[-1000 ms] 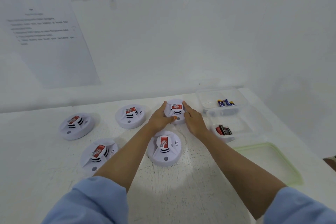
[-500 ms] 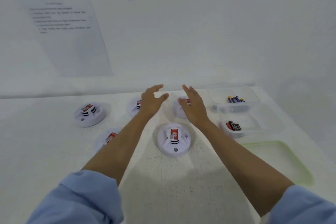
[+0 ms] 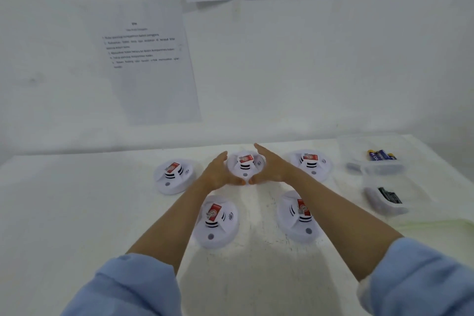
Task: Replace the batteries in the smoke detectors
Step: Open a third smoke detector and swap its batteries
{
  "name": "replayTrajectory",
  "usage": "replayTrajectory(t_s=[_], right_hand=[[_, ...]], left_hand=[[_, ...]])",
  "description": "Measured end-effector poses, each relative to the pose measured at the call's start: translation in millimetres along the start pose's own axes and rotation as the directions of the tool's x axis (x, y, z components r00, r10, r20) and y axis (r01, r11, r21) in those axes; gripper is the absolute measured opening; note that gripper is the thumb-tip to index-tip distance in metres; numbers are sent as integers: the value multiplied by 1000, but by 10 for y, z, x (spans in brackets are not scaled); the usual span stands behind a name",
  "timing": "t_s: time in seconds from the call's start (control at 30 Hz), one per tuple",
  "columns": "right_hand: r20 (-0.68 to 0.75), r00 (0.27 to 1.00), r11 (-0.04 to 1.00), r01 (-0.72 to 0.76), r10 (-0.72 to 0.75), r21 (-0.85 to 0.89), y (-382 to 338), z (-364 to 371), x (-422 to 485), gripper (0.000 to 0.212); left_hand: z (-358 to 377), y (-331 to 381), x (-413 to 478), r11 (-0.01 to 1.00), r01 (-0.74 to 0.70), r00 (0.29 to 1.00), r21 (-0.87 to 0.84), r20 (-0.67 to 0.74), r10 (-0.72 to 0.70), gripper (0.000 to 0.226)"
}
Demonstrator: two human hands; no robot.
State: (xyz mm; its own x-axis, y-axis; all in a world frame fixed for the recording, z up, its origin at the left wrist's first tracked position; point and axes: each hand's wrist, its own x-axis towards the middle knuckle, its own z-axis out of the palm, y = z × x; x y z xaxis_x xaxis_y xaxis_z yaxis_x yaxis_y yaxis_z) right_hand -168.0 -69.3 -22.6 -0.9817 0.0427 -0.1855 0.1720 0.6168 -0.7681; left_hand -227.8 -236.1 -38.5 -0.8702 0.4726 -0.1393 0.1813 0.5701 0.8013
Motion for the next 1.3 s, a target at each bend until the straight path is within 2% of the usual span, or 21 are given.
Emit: replayTrajectory(t_s=[0.1, 0.23, 0.43, 0.67, 0.77, 0.9, 0.97, 1.13, 1.23, 1.3], right_hand=[[-9, 1000, 1000, -15, 15, -5, 12, 47, 18, 104], [-71, 997, 1000, -8, 9, 20, 18, 68, -2, 86], [-114, 993, 996, 14, -3, 91, 5, -46, -65, 99], [-219, 972, 979, 123, -86, 162, 38, -676, -398, 103], [-256, 960, 969, 167, -117, 182, 147, -1026, -650, 101], [-276, 948, 962, 211, -159, 171, 421, -1486, -1025, 101], [-270, 948, 958, 223, -170, 180, 588, -1682, -1200, 101], [-257, 947, 939, 253, -192, 231, 1014, -2044, -1496, 99], [-190, 957, 924, 266, -219, 276, 1183, -2217, -1599, 97], [-168, 960, 867, 274, -223, 416, 1231, -2299, -1641, 89]], left_hand=[[52, -81, 61, 998, -57, 998, 22, 3, 57, 67], [66, -109, 54, 991, -131, 991, -37, -29, 130, 68], [-9, 178, -68, 975, -215, 975, -57, -68, 211, 75], [164, 887, -177, 938, -342, 937, -62, -94, 336, 64], [406, 1232, -217, 914, -387, 922, -121, -85, 379, 55], [877, 1628, -206, 895, -409, 912, -178, -63, 405, 69], [1164, 1801, -158, 920, -370, 929, -126, -32, 369, 94], [1786, 2075, -63, 938, -309, 948, -156, 31, 317, 130], [2020, 2205, -45, 943, -310, 947, -121, 48, 317, 131], [2122, 2271, -46, 931, -342, 935, -131, 53, 351, 124]])
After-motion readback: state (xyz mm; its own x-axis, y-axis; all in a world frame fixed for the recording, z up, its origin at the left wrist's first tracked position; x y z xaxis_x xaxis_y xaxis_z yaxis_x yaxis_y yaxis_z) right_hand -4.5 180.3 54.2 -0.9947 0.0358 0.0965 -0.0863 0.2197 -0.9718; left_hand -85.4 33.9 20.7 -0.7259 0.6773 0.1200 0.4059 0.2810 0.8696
